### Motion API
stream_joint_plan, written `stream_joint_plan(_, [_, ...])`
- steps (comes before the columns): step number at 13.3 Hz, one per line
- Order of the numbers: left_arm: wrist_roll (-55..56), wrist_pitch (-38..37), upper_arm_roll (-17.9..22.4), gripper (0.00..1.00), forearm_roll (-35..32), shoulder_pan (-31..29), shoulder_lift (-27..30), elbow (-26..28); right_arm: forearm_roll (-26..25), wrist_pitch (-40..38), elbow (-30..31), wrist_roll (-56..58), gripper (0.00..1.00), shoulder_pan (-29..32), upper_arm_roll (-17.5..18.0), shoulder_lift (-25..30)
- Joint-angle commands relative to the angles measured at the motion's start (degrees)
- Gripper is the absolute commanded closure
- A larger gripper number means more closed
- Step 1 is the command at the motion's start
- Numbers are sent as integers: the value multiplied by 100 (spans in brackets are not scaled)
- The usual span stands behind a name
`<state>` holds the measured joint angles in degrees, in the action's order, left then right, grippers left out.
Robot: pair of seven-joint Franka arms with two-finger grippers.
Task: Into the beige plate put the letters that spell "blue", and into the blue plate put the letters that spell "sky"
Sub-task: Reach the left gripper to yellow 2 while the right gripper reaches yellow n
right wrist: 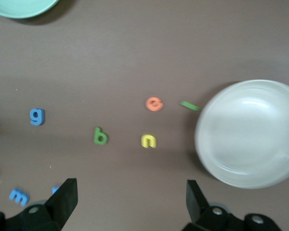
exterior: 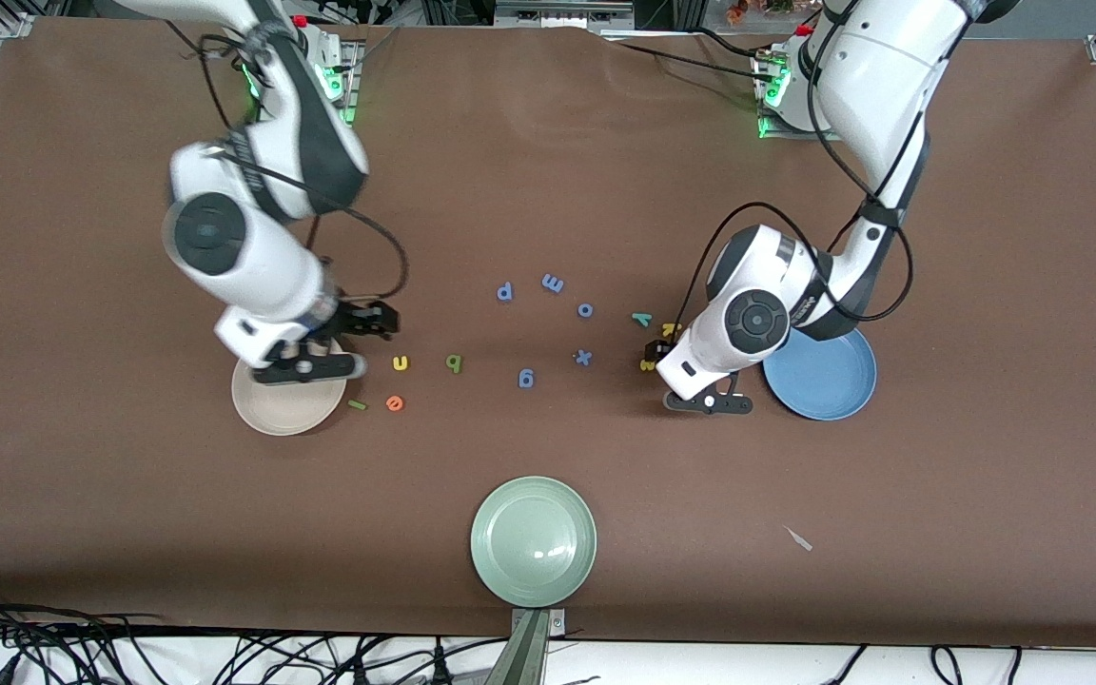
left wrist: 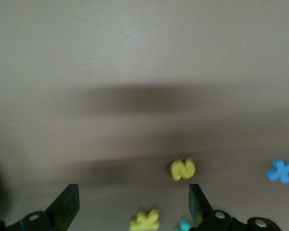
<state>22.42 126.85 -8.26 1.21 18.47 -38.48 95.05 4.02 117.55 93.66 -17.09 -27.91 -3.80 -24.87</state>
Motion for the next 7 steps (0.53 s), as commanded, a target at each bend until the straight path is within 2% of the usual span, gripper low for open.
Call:
stream_joint_plan(1, [629, 339, 114, 0, -15, 481, -168, -13, -549, 906, 12, -277, 0, -57, 317, -665])
stream_joint_plan(3, [1323, 533, 132, 0, -854, 623, -353, -30, -587, 1225, 56, -444, 0, -13, 345, -975])
stream_joint_plan(4, [1562, 542, 123, 0, -1051, 623, -354, -48, -587, 1417, 204, -445, 0, -4, 354, -1002])
stream_joint_plan(6, [1617, 542, 123, 2, -1053, 632, -362, -48, -596, 2049, 695, -279, 0, 162, 345, -967])
stream_joint_plan(7, [1608, 542, 123, 10, -1070, 623, -371, -48, -596, 2244, 898, -164, 0, 206, 345, -941])
